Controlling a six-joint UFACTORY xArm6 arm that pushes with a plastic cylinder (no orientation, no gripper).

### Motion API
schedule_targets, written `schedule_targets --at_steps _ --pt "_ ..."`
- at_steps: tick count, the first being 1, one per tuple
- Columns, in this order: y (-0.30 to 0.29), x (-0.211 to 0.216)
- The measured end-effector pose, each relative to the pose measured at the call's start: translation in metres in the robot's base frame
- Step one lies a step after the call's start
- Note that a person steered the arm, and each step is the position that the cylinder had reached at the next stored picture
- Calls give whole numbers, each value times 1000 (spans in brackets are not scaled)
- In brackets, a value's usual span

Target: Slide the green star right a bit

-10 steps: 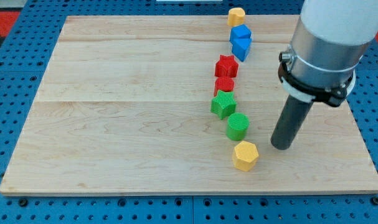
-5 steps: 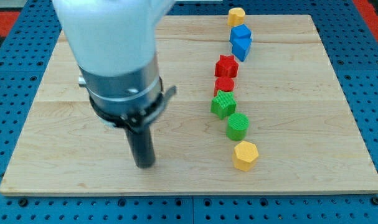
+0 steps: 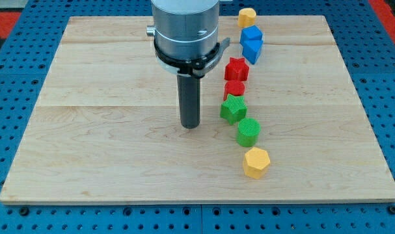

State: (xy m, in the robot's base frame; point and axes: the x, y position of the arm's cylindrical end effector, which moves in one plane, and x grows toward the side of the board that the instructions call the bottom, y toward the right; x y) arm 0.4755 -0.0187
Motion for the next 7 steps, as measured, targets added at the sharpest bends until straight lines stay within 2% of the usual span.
schedule_targets --at_steps 1,2,7 --pt "-2 -28" --pt "2 -35" --pt "68 -28"
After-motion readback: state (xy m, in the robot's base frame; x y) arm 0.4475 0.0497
